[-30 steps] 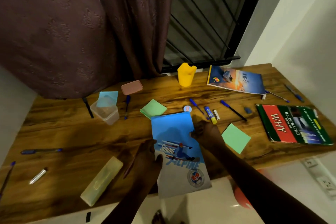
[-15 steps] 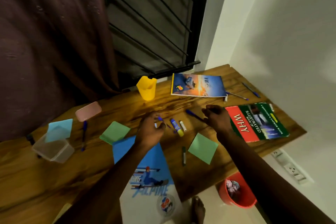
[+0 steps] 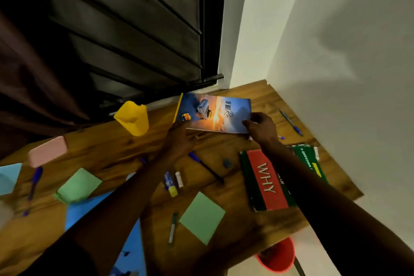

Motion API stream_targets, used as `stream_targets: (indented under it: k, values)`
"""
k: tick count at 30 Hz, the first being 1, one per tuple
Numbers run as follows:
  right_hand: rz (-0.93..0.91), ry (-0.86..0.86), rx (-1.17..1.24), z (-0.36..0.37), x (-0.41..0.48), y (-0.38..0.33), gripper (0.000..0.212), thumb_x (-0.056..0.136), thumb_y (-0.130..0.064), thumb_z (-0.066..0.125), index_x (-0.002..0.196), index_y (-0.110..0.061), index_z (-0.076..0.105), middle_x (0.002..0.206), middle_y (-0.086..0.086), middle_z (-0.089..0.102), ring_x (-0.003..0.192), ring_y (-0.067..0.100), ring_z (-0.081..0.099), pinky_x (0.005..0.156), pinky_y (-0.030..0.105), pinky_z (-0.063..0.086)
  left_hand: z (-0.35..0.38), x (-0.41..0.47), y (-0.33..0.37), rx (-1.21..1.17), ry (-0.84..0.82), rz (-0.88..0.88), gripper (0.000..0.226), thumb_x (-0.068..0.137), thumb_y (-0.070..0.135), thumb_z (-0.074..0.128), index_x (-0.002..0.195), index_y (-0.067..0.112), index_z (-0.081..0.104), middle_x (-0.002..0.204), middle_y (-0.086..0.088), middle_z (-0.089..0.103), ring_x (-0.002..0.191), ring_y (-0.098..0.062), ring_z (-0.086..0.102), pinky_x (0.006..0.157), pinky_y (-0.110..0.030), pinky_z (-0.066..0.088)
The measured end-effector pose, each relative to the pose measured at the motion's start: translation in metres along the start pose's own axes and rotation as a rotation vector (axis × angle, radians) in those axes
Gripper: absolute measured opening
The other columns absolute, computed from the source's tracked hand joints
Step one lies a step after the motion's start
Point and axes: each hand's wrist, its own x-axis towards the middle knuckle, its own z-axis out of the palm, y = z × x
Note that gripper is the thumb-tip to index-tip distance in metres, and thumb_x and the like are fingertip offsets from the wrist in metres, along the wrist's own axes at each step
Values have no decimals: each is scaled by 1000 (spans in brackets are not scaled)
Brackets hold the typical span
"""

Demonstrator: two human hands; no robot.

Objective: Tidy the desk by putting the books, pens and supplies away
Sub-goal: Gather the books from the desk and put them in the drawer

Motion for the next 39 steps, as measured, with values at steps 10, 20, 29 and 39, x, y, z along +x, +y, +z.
stream_targets:
  k: [10, 20, 29, 39]
  values:
    - [154, -71, -198, 2, 83, 17, 79, 68, -53, 67, 134, -12, 52, 128, 18, 63, 114, 38, 62, 94, 54, 55, 32, 31, 1, 160, -83, -138, 85, 81, 61, 56, 155, 23, 35, 164, -5, 28, 152, -29, 26, 119, -51, 34]
    - [7, -125, 128, 11, 94, 0, 45, 81, -43, 73, 116, -16, 66, 109, 4, 73, 97, 24, 72, 85, 49, 62, 24, 30, 10, 107, -56, -114, 62, 95, 39, 64, 150, 19, 44, 160, -8, 34, 147, -30, 34, 119, -43, 34]
    - [-206, -132, 530, -8, 31, -73, 20, 97, -8, 63, 116, -6, 62, 113, 17, 74, 95, 32, 76, 78, 48, 64, -20, 6, 32, -106, 109, -8, 62, 97, 40, 62, 151, 16, 44, 151, -11, 48, 134, -27, 51, 110, -35, 42]
    - [-122, -545, 528, -27, -50, -115, 37, 90, -1, 67, 127, 0, 68, 122, 21, 72, 109, 38, 71, 96, 48, 58, -136, -65, 29, -137, 218, 179, 45, 95, 14, 67, 139, 8, 57, 141, -12, 59, 132, -21, 55, 101, -2, 32]
